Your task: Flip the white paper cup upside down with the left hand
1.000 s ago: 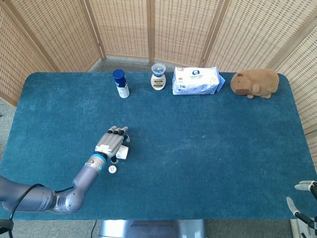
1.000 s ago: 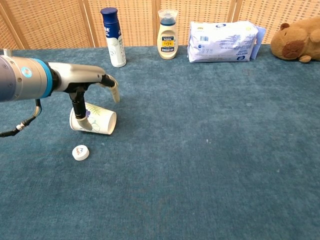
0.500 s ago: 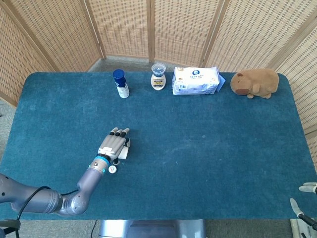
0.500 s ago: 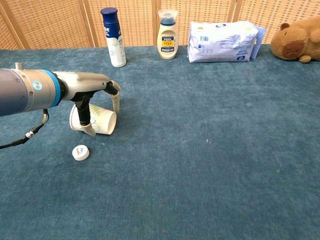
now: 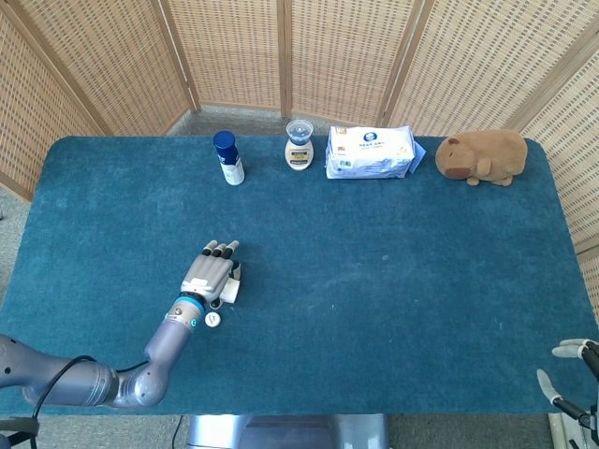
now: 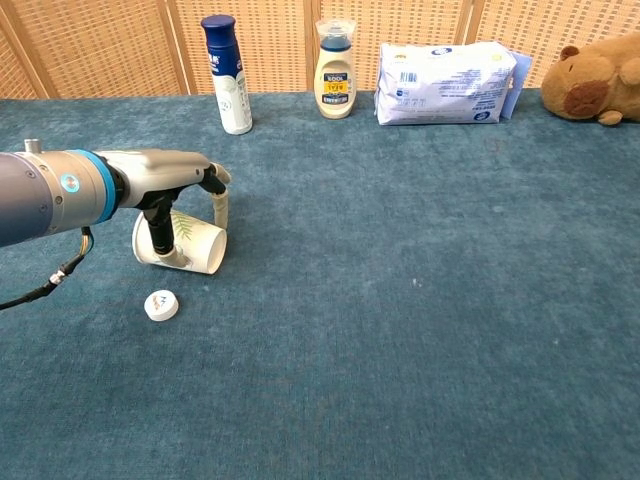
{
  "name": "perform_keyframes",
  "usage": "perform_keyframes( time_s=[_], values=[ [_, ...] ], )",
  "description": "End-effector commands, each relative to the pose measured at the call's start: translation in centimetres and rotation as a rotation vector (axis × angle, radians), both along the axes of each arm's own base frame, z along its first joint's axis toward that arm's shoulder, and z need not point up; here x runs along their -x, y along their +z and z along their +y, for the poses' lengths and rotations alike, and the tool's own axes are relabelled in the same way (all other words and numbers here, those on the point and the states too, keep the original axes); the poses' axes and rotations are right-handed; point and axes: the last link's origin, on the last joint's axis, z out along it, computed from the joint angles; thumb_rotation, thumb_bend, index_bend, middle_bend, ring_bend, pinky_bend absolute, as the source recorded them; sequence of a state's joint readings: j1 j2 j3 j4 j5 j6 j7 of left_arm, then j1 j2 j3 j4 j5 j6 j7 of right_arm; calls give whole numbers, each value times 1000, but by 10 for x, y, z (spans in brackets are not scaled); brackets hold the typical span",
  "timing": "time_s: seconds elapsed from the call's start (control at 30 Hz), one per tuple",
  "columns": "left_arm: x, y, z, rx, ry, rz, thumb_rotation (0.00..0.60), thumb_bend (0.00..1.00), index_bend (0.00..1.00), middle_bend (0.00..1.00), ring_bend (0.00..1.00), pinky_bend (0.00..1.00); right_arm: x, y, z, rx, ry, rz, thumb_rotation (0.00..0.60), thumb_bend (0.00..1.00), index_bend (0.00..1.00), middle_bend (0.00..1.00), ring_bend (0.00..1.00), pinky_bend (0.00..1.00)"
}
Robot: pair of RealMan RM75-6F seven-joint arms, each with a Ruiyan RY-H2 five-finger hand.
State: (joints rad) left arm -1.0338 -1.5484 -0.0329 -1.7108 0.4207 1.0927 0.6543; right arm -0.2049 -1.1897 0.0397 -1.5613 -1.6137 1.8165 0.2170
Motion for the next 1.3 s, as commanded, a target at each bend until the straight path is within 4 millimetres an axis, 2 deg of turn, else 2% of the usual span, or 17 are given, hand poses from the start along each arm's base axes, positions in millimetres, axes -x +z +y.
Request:
perform_keyframes(
  time_s=[0.03, 0.43, 0.7, 0.93, 1.3],
  values=[
    [0, 2, 1, -7, 7, -17, 600, 251, 478, 0, 0, 17, 1, 0, 1, 0, -2, 0, 527, 313, 461, 412, 341, 356],
    [-11, 40, 10, -27, 165, -370, 600, 253, 477, 0, 0, 16, -1, -3, -3, -8, 12, -7, 527, 313, 461, 412, 341, 356],
    [4, 60, 8, 22, 377, -650, 600, 232, 477, 0, 0, 17, -4, -9, -9, -20, 29, -14, 528, 313, 461, 412, 341, 357],
    [19, 68, -5, 123, 505, -801, 600, 210, 476, 0, 0, 16, -5, -11, -10, -22, 37, -17, 530, 313, 461, 412, 341, 356],
    [44, 63, -27, 143, 480, -843, 600, 186, 477, 0, 0, 16, -7, -12, -10, -25, 47, -22, 527, 313, 461, 412, 342, 356]
  ],
)
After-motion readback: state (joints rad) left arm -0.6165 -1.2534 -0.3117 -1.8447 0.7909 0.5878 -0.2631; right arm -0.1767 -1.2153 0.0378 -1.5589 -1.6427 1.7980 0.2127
